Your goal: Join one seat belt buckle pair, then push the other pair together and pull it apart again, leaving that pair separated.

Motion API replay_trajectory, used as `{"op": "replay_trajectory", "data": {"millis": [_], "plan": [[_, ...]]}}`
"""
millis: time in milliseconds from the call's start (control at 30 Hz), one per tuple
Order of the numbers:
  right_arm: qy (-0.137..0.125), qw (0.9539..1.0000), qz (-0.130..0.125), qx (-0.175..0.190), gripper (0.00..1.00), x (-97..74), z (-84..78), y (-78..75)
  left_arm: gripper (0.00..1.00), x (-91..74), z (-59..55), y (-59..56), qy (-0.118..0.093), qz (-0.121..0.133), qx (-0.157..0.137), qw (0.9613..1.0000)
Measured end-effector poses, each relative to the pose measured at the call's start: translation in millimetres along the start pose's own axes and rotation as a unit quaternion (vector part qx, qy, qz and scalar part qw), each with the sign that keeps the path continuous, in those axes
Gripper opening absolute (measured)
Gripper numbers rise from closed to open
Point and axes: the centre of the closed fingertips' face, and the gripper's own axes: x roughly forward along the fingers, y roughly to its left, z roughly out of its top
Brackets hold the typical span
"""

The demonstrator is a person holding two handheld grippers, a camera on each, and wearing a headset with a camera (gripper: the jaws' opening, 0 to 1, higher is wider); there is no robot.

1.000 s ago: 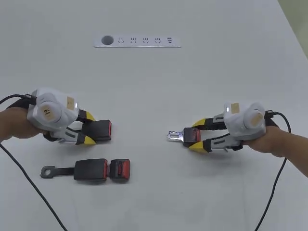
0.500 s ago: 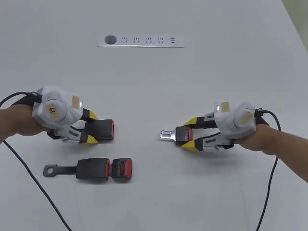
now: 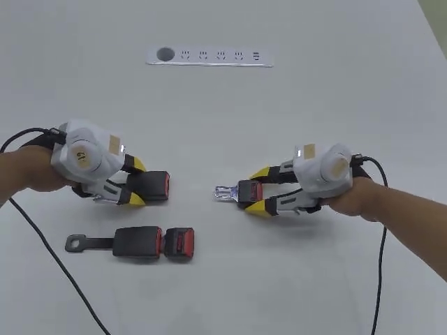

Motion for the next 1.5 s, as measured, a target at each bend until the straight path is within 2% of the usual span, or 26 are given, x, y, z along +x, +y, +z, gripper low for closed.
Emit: {"op": "replay_trajectory", "data": {"millis": [433,867,1067,1367,1400,1500], "plan": [[-0.013,0.9997,0.018,-0.009,0.36,24.2,18.9,0.2,0.34,-0.3,-0.2,-0.4,0.002,-0.002,0.002,1.0],[-0.02,0.9993,0.021,-0.024,0.36,48.3,41.2,3.8,0.34,0.0,0.2,-0.9,0.006,-0.003,0.005,1.0],[-0.023,0.9993,0.024,-0.019,0.36,59.5,51.2,3.6,0.34,0.5,-0.3,-0.6,0.008,-0.003,0.005,1.0],[-0.029,0.999,0.027,-0.019,0.35,71.1,60.6,4.8,0.34,1.2,0.2,-1.1,0.012,-0.005,0.007,0.9999],[-0.026,0.9989,0.027,-0.027,0.35,71.1,61.3,4.3,0.34,1.1,-0.1,-1.2,0.013,-0.005,0.007,0.9999],[-0.027,0.999,0.029,-0.02,0.35,69.4,60.5,3.7,0.34,1.3,-0.2,-1.0,0.01,-0.004,-0.002,0.9999]]}}
